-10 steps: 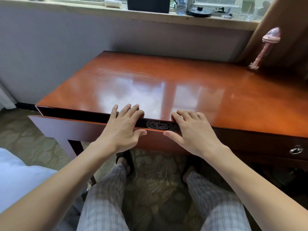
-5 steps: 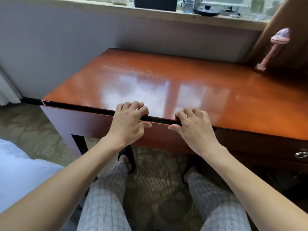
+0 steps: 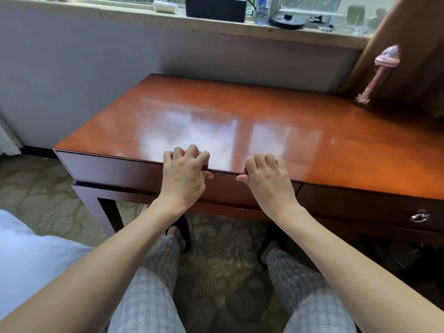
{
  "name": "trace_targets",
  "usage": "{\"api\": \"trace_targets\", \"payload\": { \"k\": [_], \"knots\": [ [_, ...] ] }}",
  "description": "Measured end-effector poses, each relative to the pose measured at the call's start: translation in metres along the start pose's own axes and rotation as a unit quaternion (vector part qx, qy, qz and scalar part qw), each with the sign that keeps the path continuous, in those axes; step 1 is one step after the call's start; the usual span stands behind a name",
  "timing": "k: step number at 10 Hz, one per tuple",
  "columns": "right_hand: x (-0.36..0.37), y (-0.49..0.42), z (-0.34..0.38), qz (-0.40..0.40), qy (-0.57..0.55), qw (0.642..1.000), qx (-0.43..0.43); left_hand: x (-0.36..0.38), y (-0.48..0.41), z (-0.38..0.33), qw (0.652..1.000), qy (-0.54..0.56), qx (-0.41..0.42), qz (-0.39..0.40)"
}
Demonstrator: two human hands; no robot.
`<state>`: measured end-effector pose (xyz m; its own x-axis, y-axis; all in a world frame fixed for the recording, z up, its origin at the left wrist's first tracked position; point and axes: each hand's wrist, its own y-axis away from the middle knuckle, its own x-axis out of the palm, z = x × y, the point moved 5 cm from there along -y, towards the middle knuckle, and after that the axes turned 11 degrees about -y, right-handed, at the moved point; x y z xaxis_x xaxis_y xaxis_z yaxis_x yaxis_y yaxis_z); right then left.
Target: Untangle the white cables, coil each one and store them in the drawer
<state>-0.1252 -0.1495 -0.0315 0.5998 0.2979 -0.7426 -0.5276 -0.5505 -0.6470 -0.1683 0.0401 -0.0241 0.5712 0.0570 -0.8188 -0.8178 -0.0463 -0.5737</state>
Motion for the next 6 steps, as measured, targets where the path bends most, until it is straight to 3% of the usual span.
{"api": "trace_targets", "payload": {
  "k": [1, 3, 5, 6],
  "knots": [
    [0.003, 0.002, 0.000, -0.016, 0.009, 1.000, -0.021, 0.000, 0.000, 0.000, 1.000, -0.007, -0.003, -0.006],
    [-0.002, -0.001, 0.001, 0.064, 0.006, 0.998, 0.011, 0.003, 0.006, -0.002, 1.000, 0.004, 0.008, 0.003],
    [-0.033, 0.000, -0.003, 0.264, -0.125, 0.954, 0.073, -0.005, 0.021, 0.003, 0.990, 0.044, 0.047, 0.124],
    [-0.054, 0.001, -0.003, 0.343, -0.191, 0.914, 0.099, -0.018, 0.026, 0.008, 0.980, -0.001, 0.065, 0.188]
  ]
}}
